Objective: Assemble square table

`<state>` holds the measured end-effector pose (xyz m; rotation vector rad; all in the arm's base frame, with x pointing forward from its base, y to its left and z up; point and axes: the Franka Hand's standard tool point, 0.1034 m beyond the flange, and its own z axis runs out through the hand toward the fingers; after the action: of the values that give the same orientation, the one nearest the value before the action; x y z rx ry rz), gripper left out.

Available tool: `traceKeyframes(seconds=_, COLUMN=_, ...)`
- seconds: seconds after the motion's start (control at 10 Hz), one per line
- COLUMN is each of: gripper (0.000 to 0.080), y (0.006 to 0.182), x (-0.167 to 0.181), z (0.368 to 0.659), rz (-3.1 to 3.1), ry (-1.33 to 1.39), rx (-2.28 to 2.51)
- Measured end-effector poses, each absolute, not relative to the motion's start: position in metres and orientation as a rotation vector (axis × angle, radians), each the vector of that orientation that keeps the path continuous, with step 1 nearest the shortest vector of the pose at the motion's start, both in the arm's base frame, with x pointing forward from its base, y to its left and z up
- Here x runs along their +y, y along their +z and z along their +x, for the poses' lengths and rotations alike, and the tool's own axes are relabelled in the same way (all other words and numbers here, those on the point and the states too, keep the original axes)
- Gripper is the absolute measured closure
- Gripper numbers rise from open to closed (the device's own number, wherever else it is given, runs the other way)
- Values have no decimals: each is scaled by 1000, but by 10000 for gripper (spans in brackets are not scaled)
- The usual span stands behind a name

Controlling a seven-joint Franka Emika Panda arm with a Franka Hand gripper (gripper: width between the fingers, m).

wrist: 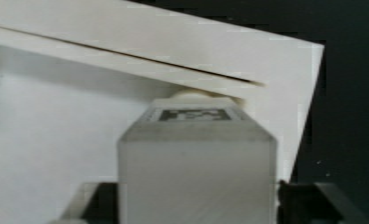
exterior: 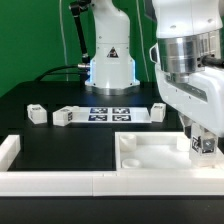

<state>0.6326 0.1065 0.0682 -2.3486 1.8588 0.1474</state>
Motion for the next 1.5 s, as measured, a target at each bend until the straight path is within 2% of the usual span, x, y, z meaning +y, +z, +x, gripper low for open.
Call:
traceKeyframes(seconds=0.1, gripper=252, y=68, x=107, z=632, rz=-2350, ry=148, rx=1857)
traceKeyframes(seconds=0.2, gripper=252, y=70, x=110, z=632, rz=-2525, ry=119, rx=1640)
traceKeyframes(seconds=0.3, gripper=181, y=73, x=115, z=633, rz=-2653, ry=94, rx=1450)
traceKeyframes(seconds=0.4, gripper=159, y=71, x=113, z=633, rz=-2698, ry=90, rx=1361)
traceKeyframes(seconds=0.6, gripper=151, y=71, x=113, z=632, rz=-2806, ry=72, rx=1125)
traceKeyframes(seconds=0.9, gripper=151, y=72, x=118, z=636, rz=-3037, ry=-66, rx=318)
traceKeyframes(seconds=1.0, gripper=151, y=72, x=116, z=633, rz=-3050, ry=-82, rx=182)
traceKeyframes(seconds=1.3, gripper=162, y=71, x=116, z=632, rz=-3047, ry=-79, rx=192)
traceKeyframes(seconds=1.5, gripper=515, y=71, x=117, z=632, rz=-3019, ry=-67, rx=421)
